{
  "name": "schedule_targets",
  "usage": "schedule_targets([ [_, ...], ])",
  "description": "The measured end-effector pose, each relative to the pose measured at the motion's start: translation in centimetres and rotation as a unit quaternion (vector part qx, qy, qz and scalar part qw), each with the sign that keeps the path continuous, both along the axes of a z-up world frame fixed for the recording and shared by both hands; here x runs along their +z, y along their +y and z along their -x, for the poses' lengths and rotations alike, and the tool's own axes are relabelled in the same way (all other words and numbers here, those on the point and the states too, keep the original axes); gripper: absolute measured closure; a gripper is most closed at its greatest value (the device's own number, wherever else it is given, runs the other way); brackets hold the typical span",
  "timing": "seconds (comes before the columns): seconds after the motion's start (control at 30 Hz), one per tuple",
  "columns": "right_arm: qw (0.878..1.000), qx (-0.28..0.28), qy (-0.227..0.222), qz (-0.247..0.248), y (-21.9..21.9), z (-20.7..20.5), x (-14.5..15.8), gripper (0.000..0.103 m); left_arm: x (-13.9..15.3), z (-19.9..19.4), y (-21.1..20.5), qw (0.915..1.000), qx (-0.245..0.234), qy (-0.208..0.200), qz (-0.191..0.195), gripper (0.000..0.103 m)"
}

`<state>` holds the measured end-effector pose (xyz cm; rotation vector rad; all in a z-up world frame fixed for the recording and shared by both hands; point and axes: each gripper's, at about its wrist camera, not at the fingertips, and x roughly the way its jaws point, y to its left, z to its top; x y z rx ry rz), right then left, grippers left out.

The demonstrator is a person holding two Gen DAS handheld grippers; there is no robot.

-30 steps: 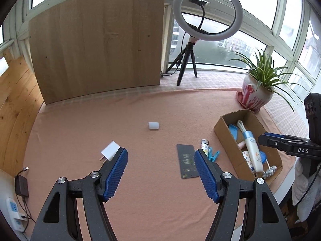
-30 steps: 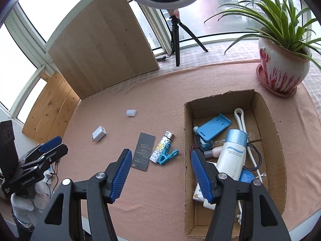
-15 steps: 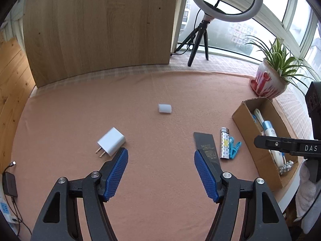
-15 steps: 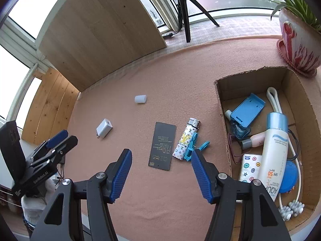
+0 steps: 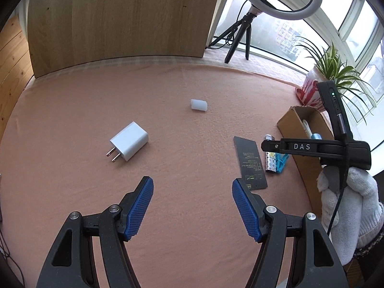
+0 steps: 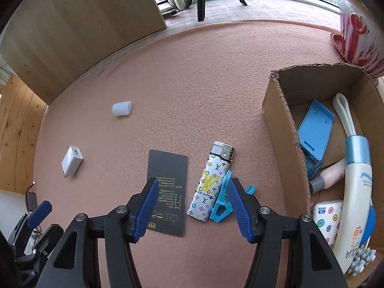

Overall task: Organize objects
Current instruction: 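Move the right gripper to the patterned lighter beside the black card, then grasp the lighter with the right gripper and set it on the black card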

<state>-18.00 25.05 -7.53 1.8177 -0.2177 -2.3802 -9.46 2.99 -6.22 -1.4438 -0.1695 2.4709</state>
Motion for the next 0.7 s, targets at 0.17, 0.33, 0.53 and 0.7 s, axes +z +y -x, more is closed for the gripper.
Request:
schedule_targets([
  [0.17, 0.999, -0.002, -0.005, -0.052, -0.6, 0.8, -1.2, 0.057, 0.2, -0.2, -0.8, 1.0000, -0.002, 0.003, -0.009, 0.031],
  [0.33, 0.998, -0.003, -0.012, -0.057, -0.4, 0.7, -1.8, 0.072, 0.1, -0.4, -1.4, 0.9999, -0.004, 0.002, -0.016, 0.031],
  [0.53, 0.999, 0.028, -0.016, -0.029, -1.9, -0.3, -1.7, 0.078, -0.1, -0.7, -1.5, 0.9998, -0.005, -0.002, -0.021, 0.031],
  [0.7, 0.996, 0.090, -0.016, -0.017, -5.3, -2.1, -1.7, 0.078, 0.0, -1.3, -1.9, 0.9998, 0.001, -0.003, -0.022, 0.031],
])
